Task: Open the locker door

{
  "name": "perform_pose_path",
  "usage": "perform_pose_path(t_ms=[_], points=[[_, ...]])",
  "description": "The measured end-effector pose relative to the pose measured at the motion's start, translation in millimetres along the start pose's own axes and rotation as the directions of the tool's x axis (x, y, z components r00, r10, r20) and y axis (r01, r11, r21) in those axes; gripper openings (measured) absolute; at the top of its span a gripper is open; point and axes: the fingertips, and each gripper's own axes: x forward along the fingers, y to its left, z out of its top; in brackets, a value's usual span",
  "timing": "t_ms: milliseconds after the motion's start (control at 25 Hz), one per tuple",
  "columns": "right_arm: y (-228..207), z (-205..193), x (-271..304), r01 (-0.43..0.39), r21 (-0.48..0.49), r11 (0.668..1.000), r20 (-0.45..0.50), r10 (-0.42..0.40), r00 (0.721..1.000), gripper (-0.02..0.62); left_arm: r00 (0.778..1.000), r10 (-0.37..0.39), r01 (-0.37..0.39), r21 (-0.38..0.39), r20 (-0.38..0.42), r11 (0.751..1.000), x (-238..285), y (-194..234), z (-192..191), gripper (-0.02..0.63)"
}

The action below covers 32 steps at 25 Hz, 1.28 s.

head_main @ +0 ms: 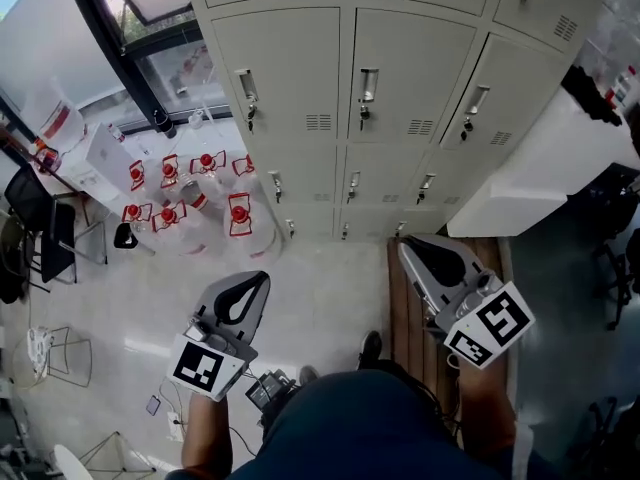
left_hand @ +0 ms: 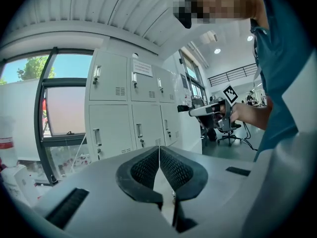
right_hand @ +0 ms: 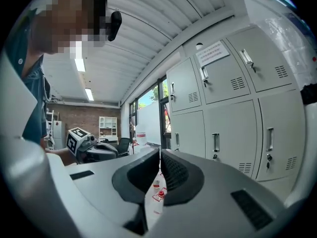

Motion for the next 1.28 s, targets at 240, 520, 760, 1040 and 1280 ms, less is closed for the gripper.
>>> perform_pose_path(t_ms=[240,520,760,1040,1280], points=[[-34,5,22,-0.084,-0.002,0.996,0.002,0.084,0.996,0.038,0.997,0.08,-0.08,-0.012,-0.01,0.997,25,7,4,0.02],[-66,6,37,-0.183,0.007,0.983,0.005,0.183,0.983,0.038,0.984,0.172,-0.173,-0.008,-0.043,0.985,47,9,8,0.02],[-98,1,39,-0.241,0.022,0.97,0.007,0.241,0.971,0.037,0.974,0.22,-0.22,0.0,-0.062,0.976,76,-1,13,0.02],[-135,-12,32,-0.244,0.039,0.969,-0.003,0.244,0.97,0.038,0.974,0.217,-0.217,-0.001,-0.068,0.976,111,-15,14,0.02],[-155,-12,28,-0.164,0.045,0.986,0.002,0.164,0.987,0.038,0.987,0.144,-0.144,0.009,-0.07,0.99,137,0,13,0.02]])
